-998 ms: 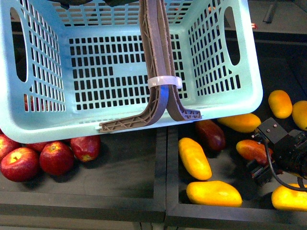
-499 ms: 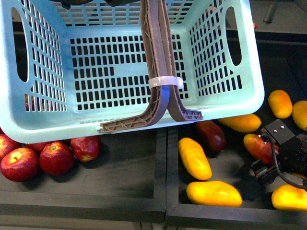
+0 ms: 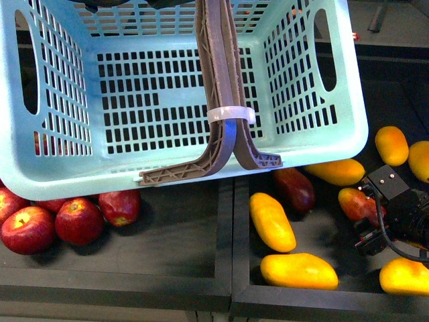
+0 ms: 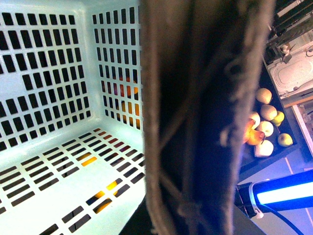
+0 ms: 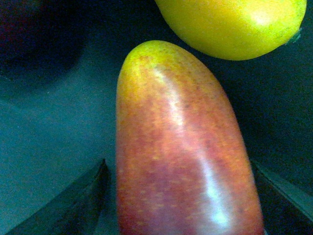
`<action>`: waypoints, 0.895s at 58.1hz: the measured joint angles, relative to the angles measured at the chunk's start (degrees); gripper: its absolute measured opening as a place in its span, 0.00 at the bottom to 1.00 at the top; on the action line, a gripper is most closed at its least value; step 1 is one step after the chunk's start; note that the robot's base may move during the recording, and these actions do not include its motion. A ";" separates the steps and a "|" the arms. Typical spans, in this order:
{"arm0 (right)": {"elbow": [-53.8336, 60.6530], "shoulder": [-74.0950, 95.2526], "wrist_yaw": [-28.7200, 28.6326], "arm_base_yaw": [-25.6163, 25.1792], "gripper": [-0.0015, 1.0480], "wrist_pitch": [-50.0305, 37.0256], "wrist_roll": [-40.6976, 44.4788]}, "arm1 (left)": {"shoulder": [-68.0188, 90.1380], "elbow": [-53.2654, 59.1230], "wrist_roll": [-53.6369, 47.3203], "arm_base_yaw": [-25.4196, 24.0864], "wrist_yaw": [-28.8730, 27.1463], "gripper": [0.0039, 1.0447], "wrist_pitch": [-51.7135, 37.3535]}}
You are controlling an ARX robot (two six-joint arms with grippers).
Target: Pick mango and avocado into basket
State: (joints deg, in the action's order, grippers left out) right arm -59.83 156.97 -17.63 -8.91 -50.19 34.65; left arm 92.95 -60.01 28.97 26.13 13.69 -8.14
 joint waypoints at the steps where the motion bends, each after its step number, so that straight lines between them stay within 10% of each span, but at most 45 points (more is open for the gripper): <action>1: 0.00 0.00 0.00 0.00 0.63 -0.02 -0.02 | 0.00 0.00 0.00 0.00 0.02 0.06 0.00; 52: 14.75 -30.45 -5.79 -4.33 0.60 -11.69 -24.06 | -0.02 0.00 -0.02 0.00 0.00 0.06 0.00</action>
State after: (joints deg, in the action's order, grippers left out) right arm -45.08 126.52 -23.42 -13.23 -61.89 10.59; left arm 92.92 -60.01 28.95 26.13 13.69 -8.14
